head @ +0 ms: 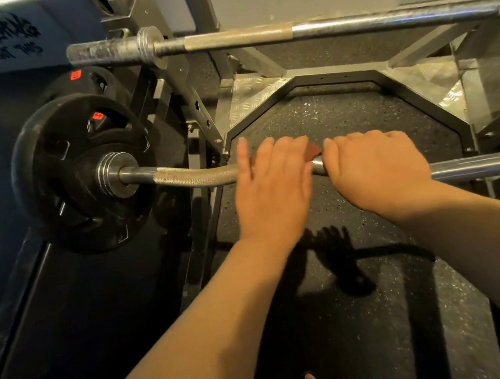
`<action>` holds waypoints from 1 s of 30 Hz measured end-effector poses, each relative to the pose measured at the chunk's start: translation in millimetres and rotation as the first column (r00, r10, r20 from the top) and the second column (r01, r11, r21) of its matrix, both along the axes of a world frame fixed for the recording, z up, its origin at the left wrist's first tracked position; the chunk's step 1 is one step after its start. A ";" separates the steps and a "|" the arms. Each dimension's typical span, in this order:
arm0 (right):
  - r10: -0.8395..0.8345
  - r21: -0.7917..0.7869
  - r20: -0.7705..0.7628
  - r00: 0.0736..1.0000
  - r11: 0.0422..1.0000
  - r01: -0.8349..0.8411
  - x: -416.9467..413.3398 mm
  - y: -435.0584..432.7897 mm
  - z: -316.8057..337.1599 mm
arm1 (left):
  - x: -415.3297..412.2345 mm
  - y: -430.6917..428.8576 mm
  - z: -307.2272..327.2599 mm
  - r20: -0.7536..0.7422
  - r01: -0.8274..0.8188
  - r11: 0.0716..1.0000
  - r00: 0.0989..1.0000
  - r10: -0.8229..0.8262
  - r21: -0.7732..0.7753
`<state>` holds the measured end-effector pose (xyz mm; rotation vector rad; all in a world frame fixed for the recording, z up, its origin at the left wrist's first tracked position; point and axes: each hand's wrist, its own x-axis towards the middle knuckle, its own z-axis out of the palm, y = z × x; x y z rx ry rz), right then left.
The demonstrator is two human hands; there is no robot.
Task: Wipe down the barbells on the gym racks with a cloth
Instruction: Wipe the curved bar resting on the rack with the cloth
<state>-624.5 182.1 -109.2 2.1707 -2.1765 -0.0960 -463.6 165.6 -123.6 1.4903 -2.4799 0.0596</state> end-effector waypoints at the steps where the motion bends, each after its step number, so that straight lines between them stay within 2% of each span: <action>1: -0.009 0.013 0.001 1.000 1.000 0.009 0.7 -1.1 0.2 | 11.2 -3.3 1.6 0.005 -0.049 0.999 0.999 0.049 -0.014; 3: -0.025 0.038 -0.001 1.000 0.999 0.025 0.2 -3.0 2.1 | 20.3 -7.1 5.5 -0.095 -0.240 0.971 0.967 0.237 -0.021; 5: -0.035 0.040 -0.019 0.999 0.999 0.036 0.3 -3.1 3.0 | 5.4 -2.7 6.8 -0.219 -0.341 0.940 0.916 0.337 0.022; 7: -0.035 0.021 -0.009 0.999 0.999 0.035 0.2 -3.7 2.0 | -21.4 6.5 0.5 -0.264 -0.300 0.953 0.916 0.302 0.049; 10: 0.003 -0.002 0.038 0.999 1.000 -0.002 -4.4 -3.5 -1.5 | -42.6 12.3 -4.0 -0.301 -0.145 0.986 0.940 0.162 0.079; 11: 0.016 0.008 0.072 0.997 1.000 -0.016 -6.5 -2.6 0.0 | -38.5 9.8 -3.2 -0.286 -0.100 0.992 0.951 0.119 0.081; 14: 0.017 0.047 0.245 0.969 0.998 -0.029 -11.2 -3.2 2.6 | -8.6 -0.3 1.0 -0.110 -0.029 0.998 0.993 0.035 0.048; 16: 0.018 0.048 0.291 0.956 0.998 -0.033 -15.0 -1.6 6.4 | 8.2 -4.3 3.3 -0.077 -0.074 0.997 0.994 0.076 0.024; 19: 0.043 -0.052 0.159 0.986 0.998 -0.035 -39.0 18.4 4.5 | 7.4 -3.8 1.6 -0.113 -0.155 0.988 0.982 0.155 0.005; 20: 0.000 -0.067 0.137 0.991 0.998 0.009 -54.6 26.5 4.0 | 1.6 -2.1 -0.7 -0.142 -0.182 0.983 0.973 0.180 -0.004; 22: -0.080 -0.053 0.179 0.981 0.994 0.091 -83.4 37.0 1.9 | -11.1 -0.3 -5.0 -0.225 -0.249 0.968 0.945 0.239 -0.017; 26: -0.053 -0.043 0.206 0.977 0.997 0.063 -85.9 33.7 -1.2 | -32.0 1.2 -5.3 -0.276 -0.338 0.941 0.904 0.327 0.008; 28: -0.071 -0.049 0.213 0.974 0.995 0.083 -83.7 33.8 0.1 | -42.6 3.8 -3.4 -0.268 -0.311 0.949 0.911 0.313 0.052; 30: -0.103 -0.028 0.225 0.969 0.993 0.113 -85.2 36.3 0.4 | -55.8 12.8 -0.7 -0.298 -0.208 0.973 0.926 0.230 0.103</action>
